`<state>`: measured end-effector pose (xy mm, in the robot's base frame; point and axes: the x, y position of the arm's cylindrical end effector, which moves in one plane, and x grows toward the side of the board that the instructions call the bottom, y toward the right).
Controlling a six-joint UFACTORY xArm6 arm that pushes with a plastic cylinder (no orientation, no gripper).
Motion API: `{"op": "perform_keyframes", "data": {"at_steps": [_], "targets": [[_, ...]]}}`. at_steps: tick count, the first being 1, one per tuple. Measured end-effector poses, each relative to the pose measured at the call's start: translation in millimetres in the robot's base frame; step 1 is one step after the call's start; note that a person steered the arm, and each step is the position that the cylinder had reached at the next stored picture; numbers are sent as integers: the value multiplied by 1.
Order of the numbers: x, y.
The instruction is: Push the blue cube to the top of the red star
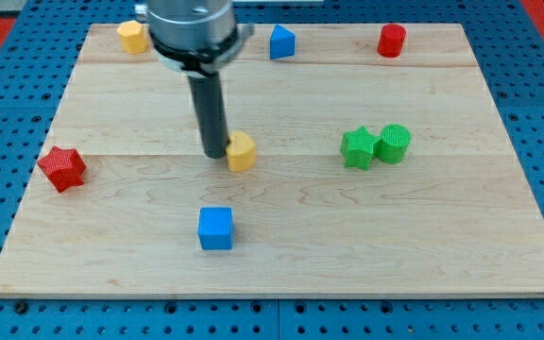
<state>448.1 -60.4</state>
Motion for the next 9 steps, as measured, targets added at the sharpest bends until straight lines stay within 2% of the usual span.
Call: {"op": "perform_keyframes", "data": {"at_steps": [1,2,3,4,5,7,9], "targets": [[36,17],[74,67],[122,70],[138,31],[122,-13],[76,-15],[59,5]]}}
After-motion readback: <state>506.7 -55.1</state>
